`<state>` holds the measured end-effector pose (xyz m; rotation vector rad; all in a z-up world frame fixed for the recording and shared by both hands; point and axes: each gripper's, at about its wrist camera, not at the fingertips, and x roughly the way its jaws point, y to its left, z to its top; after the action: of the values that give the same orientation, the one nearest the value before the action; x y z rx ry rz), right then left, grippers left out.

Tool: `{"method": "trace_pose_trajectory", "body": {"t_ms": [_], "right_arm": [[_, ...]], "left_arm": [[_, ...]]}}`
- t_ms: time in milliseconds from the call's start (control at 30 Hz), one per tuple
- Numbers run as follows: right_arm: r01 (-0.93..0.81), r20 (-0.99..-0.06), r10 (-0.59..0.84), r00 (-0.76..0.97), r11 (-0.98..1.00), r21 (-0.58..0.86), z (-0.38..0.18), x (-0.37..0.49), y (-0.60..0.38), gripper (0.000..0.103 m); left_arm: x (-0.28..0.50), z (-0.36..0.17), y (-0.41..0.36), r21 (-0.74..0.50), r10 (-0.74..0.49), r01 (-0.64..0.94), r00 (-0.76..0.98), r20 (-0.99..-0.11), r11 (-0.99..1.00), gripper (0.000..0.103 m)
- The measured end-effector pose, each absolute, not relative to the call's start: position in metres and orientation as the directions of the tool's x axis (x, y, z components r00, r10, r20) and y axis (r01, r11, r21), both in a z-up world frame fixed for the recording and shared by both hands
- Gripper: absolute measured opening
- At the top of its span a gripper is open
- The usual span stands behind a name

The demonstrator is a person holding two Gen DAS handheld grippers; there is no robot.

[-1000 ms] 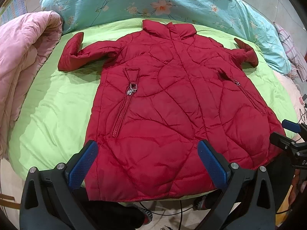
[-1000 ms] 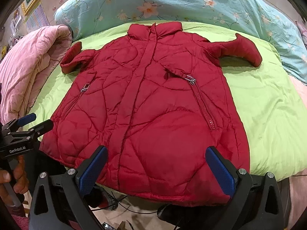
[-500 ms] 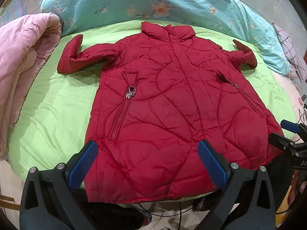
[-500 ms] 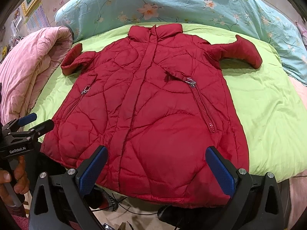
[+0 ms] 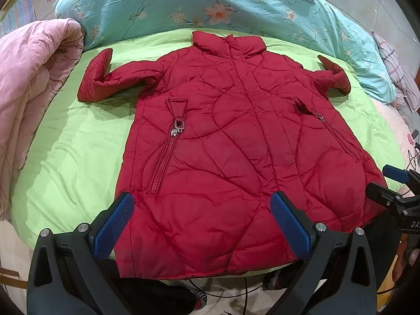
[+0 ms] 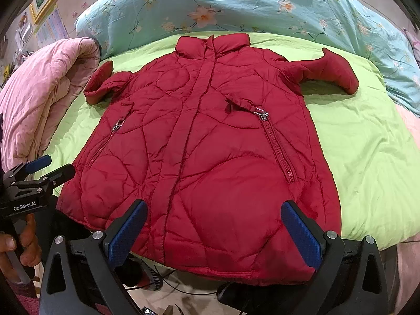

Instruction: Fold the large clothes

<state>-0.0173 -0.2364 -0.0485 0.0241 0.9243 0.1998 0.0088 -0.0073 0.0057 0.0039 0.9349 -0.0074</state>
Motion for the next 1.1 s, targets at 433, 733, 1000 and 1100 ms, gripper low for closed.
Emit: {"method": "trace_pose_trajectory", "body": {"t_ms": [433,733,1000,1100], "right_arm": [[-0.161,-0.789,0.181,0.587,0.981,0.105,-0.049,-0.017,-0.236,0.102],[-0.164,-0.785,0.184,0.591,0.981,0.107,-0.049,-0.011,-0.232,0.102],[-0.164,-0.784,0.187,0.592,0.980,0.109,-0.049,-0.009,-0.233,0.102],[-0.166,-0.783,0.189,0.593,0.980,0.111,-0.050,-0.008,-0.232,0.102]], "left_arm": [[0.013,0.008,-0.008,-0.032,-0.031,0.009,0.578,-0.815,0.999,0.103],[0.018,0.006,-0.008,-0.048,-0.046,0.009,0.533,-0.845,0.999,0.103],[0.019,0.005,-0.010,0.001,-0.005,0.010,0.551,-0.834,1.000,0.103],[0.018,0.004,-0.011,0.026,0.016,0.011,0.566,-0.824,1.000,0.103]]}}
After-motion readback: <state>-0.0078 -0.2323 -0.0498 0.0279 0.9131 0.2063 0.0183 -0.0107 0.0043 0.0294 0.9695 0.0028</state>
